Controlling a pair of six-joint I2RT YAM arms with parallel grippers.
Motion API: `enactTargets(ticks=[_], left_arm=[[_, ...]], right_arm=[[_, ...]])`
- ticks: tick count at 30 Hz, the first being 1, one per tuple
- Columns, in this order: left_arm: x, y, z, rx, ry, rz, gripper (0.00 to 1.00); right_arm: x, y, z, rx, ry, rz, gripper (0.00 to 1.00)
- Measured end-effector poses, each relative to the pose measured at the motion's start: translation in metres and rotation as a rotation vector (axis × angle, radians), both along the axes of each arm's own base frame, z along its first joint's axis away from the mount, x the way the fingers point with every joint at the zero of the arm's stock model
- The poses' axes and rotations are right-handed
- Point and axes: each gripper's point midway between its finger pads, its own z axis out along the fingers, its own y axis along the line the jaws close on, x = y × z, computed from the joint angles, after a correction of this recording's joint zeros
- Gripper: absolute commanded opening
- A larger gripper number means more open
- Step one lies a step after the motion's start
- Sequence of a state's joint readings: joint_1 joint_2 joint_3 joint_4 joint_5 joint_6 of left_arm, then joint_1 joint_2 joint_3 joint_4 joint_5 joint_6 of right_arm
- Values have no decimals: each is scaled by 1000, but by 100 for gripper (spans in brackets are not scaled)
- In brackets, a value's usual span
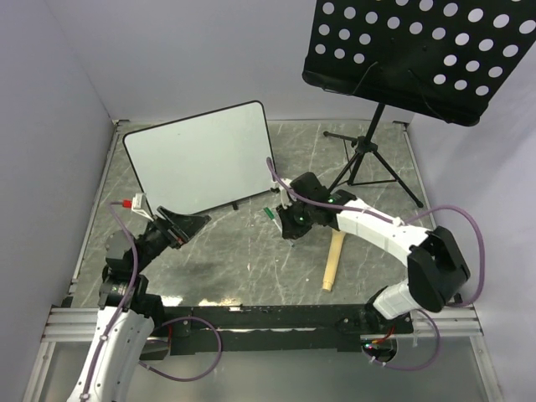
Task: Write a sentence on the whiteboard
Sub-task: Pass from the right arm to the left
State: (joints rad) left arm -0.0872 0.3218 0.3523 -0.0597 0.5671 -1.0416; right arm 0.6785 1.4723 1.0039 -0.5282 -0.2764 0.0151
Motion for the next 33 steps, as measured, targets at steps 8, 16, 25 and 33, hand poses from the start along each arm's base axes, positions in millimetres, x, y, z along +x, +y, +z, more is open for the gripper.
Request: enactTargets(ticks=[8, 16, 25, 33], left_arm=[[4, -24, -11, -129, 61, -96, 97], [13, -77, -17, -77, 137, -215, 98], [28, -122, -2, -24, 102, -263, 83], [32, -136, -3, 27, 82, -258, 67]], right_arm=[[-14, 19, 43, 178, -66, 120, 12], [-30, 29, 82, 314, -114, 216, 12], [-38, 32, 95, 365, -121, 252, 13], [-42, 34, 97, 381, -108, 269, 13]])
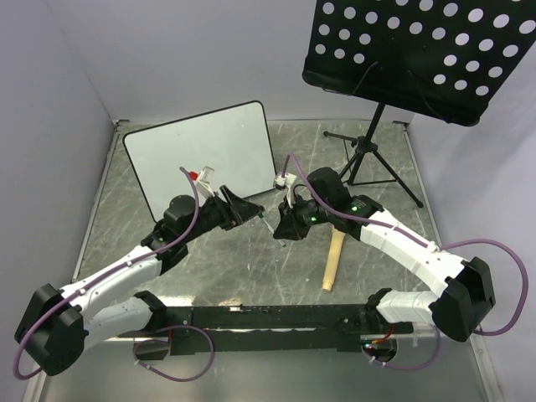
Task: Write a sentence on the whiteboard
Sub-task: Pass from the right arm to the left
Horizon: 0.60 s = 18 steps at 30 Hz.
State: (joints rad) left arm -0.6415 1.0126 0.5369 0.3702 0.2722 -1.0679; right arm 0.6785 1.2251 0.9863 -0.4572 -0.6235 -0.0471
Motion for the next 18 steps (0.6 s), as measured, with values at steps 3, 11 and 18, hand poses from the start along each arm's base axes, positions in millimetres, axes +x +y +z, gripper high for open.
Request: enactTargets(ticks=[3, 11, 18], left_arm=[[3, -2, 0, 17, -4, 8, 58], [4, -4, 0, 27, -17, 10, 20], [2, -6, 6, 4, -30, -4, 1]], right_arm=[[-1, 0, 1, 3, 2, 4, 13], [-2, 1, 1, 8, 5, 10, 13], [-2, 1, 2, 9, 4, 11, 45]])
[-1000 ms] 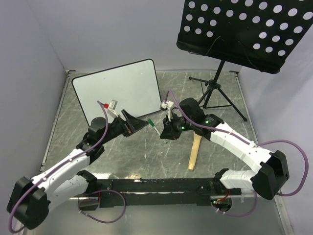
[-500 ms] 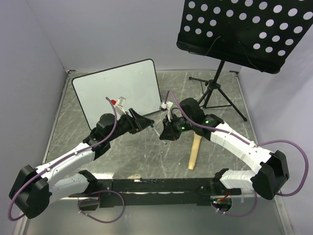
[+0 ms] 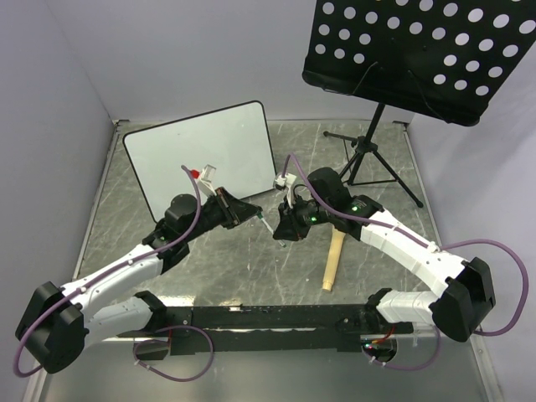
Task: Write a sentence on the whiteboard
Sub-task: Pass from the right arm to the left, then pick up the whiteboard marker.
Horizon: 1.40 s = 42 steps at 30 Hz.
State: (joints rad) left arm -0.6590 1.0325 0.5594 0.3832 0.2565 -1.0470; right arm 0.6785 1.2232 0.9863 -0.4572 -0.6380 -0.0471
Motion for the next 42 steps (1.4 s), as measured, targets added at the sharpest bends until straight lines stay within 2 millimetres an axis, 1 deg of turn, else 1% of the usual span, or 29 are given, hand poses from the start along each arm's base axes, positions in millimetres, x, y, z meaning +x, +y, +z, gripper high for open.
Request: enactTargets(ticks=[1, 2, 3, 4, 6, 8, 10, 11, 12, 13, 14, 15, 16, 18, 19, 21, 22, 24, 27, 28, 30, 31, 33, 36, 39, 42], left_arm=[[0, 0, 0, -5, 5, 1, 1], [0, 0, 1, -13, 11, 2, 1], [-1, 1, 1, -23, 16, 6, 1], [-2, 2, 0, -37, 31, 13, 1], [-3, 7, 2, -76, 57, 40, 1], [-5, 15, 10, -136, 71, 83, 1], [-5, 27, 28, -237, 71, 141, 1], [-6, 33, 38, -291, 63, 166, 1], [-5, 42, 53, -367, 50, 200, 1], [-4, 51, 69, -450, 34, 232, 1], [-3, 58, 84, -516, 20, 256, 1], [-2, 64, 96, -571, 5, 273, 1], [2, 69, 109, -624, -3, 298, 1], [9, 71, 136, -704, -18, 317, 1], [12, 71, 151, -737, -28, 317, 1], [17, 66, 181, -805, -41, 314, 1], [18, 64, 195, -839, -47, 313, 1], [14, 60, 218, -901, -47, 318, 1], [8, 55, 242, -971, -24, 331, 1], [5, 53, 251, -998, -14, 340, 1], [2, 46, 261, -1026, 7, 346, 1], [2, 43, 264, -1033, 17, 351, 1], [5, 33, 263, -1019, 54, 381, 1], [12, 22, 250, -977, 105, 432, 1], [18, 19, 237, -934, 128, 478, 1], [20, 22, 231, -914, 136, 510, 1]], right_arm=[[0, 0, 0, 1, -5, 4, 57], [-1, 0, 0, 1, -4, 6, 83], [-1, -1, 1, -2, -8, 9, 92], [-2, -3, 2, -9, -12, 14, 100], [-1, -7, 12, -17, -49, 35, 100], [5, -13, 34, 13, -103, 50, 100], [18, -26, 77, 98, -186, 15, 100], [26, -37, 103, 149, -240, -12, 100], [29, -47, 131, 198, -298, -42, 100], [29, -57, 165, 255, -369, -65, 100], [22, -59, 192, 310, -429, -55, 100], [12, -59, 215, 368, -469, -32, 100], [1, -57, 232, 420, -489, -7, 100], [-21, -55, 256, 518, -474, 39, 100], [-29, -54, 266, 563, -468, 57, 100], [-35, -51, 274, 625, -427, 72, 100], [-34, -49, 274, 648, -398, 73, 100], [-28, -44, 265, 679, -317, 62, 100], [-15, -37, 256, 693, -233, 24, 100], [-6, -33, 252, 692, -200, -4, 100], [4, -28, 248, 693, -165, -43, 100], [7, -25, 248, 695, -150, -56, 99], [9, -22, 252, 706, -130, -75, 98], [7, -20, 264, 730, -121, -87, 96], [4, -22, 282, 756, -147, -94, 93], [1, -25, 288, 768, -161, -100, 90]])
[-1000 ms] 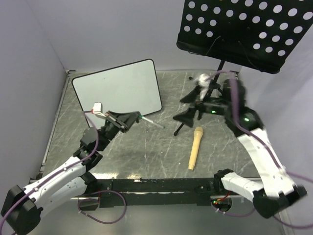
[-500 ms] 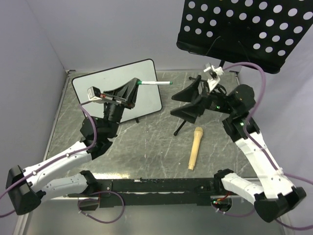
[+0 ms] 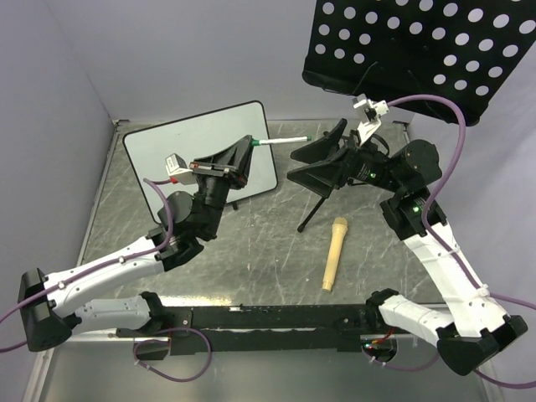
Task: Write a sentence on the whiteboard
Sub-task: Pick up the whiteboard marker.
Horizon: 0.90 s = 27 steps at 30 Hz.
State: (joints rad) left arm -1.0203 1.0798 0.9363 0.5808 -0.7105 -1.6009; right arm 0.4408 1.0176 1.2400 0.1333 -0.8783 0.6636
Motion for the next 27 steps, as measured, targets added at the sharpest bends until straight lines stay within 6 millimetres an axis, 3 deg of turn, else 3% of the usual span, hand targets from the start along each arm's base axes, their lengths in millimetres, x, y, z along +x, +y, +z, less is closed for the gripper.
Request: enactTargets(ticks=[6, 15, 19, 27], left_arm=[[-8, 11, -4, -6, 5, 0, 1], [-13, 7, -14, 38, -1, -5, 1], [-12, 5, -16, 115, -9, 11, 1], [-18, 0, -2, 230, -68, 0, 1]], right_arm=[[9, 1, -2, -5, 30, -31, 83], [28, 7, -15, -41, 70, -49, 72], [27, 8, -21, -65, 64, -38, 71], [18, 10, -26, -95, 23, 14, 70]])
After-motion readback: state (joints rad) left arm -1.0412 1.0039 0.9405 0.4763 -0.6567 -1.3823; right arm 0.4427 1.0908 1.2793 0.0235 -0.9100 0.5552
